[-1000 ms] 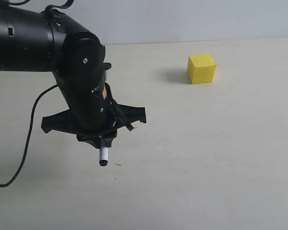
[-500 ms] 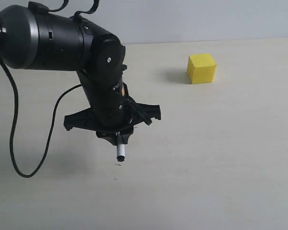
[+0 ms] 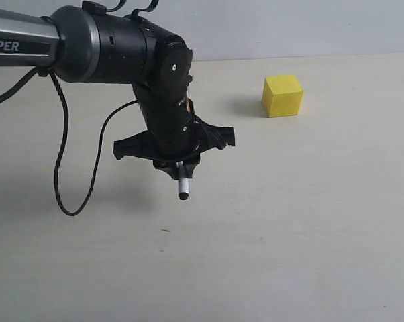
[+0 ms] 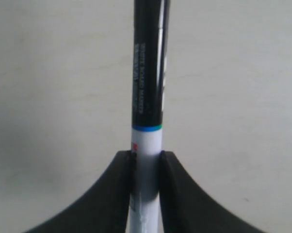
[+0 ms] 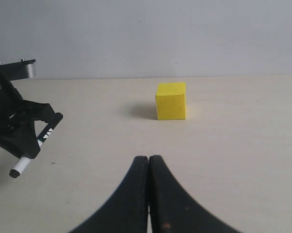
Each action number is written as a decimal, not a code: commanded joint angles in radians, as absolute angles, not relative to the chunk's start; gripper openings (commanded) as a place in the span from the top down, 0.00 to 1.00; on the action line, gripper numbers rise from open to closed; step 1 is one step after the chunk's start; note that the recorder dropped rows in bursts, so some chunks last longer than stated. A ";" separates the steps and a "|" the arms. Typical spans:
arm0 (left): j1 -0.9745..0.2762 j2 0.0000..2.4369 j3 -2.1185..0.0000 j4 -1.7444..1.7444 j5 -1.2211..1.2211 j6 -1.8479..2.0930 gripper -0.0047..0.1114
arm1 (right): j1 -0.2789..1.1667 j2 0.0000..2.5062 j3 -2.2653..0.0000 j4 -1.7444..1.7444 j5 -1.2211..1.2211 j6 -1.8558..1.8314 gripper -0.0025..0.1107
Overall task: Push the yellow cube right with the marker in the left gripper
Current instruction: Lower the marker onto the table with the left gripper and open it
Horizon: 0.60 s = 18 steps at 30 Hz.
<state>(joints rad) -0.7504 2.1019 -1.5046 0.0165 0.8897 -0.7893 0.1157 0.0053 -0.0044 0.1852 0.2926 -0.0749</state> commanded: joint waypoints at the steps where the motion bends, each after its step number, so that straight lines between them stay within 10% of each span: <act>1: -0.721 2.133 -1.515 0.016 0.892 -0.783 0.96 | 0.117 0.000 0.000 0.185 0.286 -0.077 0.98; 18: -0.707 2.173 -1.515 0.012 0.788 -0.687 0.96 | 0.117 0.000 0.000 0.185 0.286 -0.077 0.98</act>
<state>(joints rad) -0.7083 2.1728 -1.5078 0.0145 0.7993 -0.7041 0.1157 0.0053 -0.0044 0.1852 0.2926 -0.0749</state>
